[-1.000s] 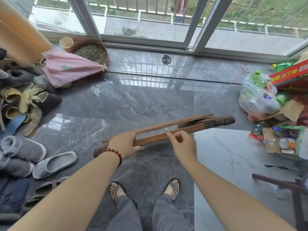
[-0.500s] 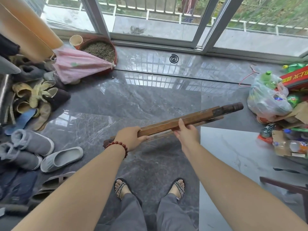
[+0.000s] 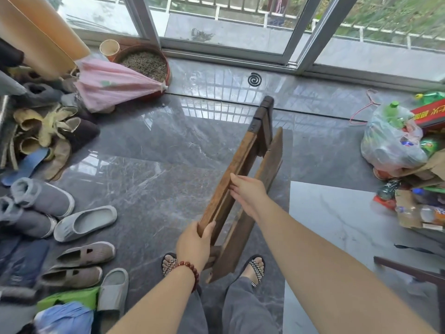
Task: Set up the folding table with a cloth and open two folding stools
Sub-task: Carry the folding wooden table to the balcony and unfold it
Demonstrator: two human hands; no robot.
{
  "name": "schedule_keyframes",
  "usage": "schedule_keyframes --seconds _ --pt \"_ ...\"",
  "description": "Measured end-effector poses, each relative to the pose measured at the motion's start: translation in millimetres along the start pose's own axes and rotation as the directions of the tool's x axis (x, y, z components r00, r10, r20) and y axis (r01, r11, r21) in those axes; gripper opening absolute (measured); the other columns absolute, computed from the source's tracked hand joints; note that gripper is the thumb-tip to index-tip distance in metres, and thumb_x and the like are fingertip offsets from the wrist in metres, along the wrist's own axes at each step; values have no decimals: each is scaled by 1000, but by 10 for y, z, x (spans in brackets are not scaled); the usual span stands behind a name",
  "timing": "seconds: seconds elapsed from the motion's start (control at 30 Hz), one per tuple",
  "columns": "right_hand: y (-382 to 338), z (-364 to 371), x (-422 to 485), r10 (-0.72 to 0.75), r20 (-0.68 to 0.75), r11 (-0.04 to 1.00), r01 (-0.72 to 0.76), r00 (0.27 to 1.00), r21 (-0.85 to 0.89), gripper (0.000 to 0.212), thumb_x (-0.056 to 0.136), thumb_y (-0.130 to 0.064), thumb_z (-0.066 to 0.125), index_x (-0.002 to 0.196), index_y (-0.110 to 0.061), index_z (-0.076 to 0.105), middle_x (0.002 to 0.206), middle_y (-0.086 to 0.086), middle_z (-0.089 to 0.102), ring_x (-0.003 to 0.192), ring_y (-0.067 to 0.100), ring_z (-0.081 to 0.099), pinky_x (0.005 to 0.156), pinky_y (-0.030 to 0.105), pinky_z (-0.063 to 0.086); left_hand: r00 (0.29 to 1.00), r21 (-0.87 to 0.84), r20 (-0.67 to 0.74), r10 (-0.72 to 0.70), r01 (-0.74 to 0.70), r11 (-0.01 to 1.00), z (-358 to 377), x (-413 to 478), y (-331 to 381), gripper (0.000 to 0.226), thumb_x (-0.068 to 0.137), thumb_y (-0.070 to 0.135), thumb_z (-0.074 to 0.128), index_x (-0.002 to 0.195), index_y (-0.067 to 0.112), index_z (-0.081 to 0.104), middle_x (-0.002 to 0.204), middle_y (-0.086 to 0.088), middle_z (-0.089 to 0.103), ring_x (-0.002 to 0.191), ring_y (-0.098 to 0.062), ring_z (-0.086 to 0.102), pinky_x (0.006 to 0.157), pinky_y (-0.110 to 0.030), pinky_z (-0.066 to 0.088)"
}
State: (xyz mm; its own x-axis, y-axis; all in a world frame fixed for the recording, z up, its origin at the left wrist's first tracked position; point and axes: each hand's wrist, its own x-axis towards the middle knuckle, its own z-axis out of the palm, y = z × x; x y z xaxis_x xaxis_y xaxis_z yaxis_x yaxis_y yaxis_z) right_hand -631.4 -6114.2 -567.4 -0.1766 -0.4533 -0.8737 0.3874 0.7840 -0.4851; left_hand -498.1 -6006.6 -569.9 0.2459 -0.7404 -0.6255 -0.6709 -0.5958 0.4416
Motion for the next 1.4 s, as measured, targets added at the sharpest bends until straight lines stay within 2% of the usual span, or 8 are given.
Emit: schedule_keyframes --seconds 0.13,0.23,0.37,0.67,0.73,0.9,1.2,1.4 --pt "71 106 68 38 32 997 -36 999 -65 52 87 -14 66 134 -3 45 128 16 57 115 24 57 84 29 49 997 -71 11 -71 72 995 115 -75 -75 45 90 55 45 81 12 55 77 -7 64 83 -31 61 78 -40 48" --pt "47 155 87 40 52 995 -35 998 -93 51 86 -9 66 133 -1 47 123 16 60 107 24 62 95 38 51 995 -92 28 -92 95 991 94 -52 -26 46 89 58 42 77 15 54 75 -4 64 83 -29 62 84 -40 47" --pt "-23 159 72 -11 31 994 14 999 -108 31 90 -1 58 121 2 57 94 9 64 85 20 63 89 38 53 990 -27 50 -133 135 991 25 -53 94 44 91 61 37 74 21 49 74 4 62 87 -25 61 89 -38 35" --pt "-350 210 93 -143 13 988 143 990 -62 29 92 1 54 120 -2 59 89 4 60 91 21 58 95 43 51 981 -274 128 -147 177 945 11 79 466 41 90 57 42 69 23 45 58 8 44 75 -30 58 95 -49 39" --pt "-428 162 82 -181 40 981 184 983 -66 32 91 4 54 122 0 57 92 3 61 93 20 58 92 35 50 978 -360 146 -149 193 913 71 101 564 38 91 54 44 71 22 47 61 7 44 70 -26 54 91 -47 41" --pt "-475 -69 34 -231 17 960 231 973 -161 45 84 4 64 128 2 52 121 12 62 112 21 59 97 28 47 978 -465 195 -72 157 871 118 60 763 29 98 36 42 80 14 48 71 1 48 59 -10 43 56 -24 35" --pt "-98 -357 11 -145 31 970 148 989 -192 29 87 -11 65 115 -2 64 98 4 69 96 20 66 95 40 52 973 -305 232 -14 87 948 113 67 859 25 90 39 58 82 16 62 67 4 58 60 -10 53 53 -23 38" --pt "-36 -645 -10 -116 -39 985 110 992 -131 40 84 -23 70 120 -6 62 108 8 69 100 22 66 92 41 54 944 -215 317 88 -18 976 183 -31 1012 26 95 37 50 95 18 67 89 1 70 87 -19 64 80 -34 50"
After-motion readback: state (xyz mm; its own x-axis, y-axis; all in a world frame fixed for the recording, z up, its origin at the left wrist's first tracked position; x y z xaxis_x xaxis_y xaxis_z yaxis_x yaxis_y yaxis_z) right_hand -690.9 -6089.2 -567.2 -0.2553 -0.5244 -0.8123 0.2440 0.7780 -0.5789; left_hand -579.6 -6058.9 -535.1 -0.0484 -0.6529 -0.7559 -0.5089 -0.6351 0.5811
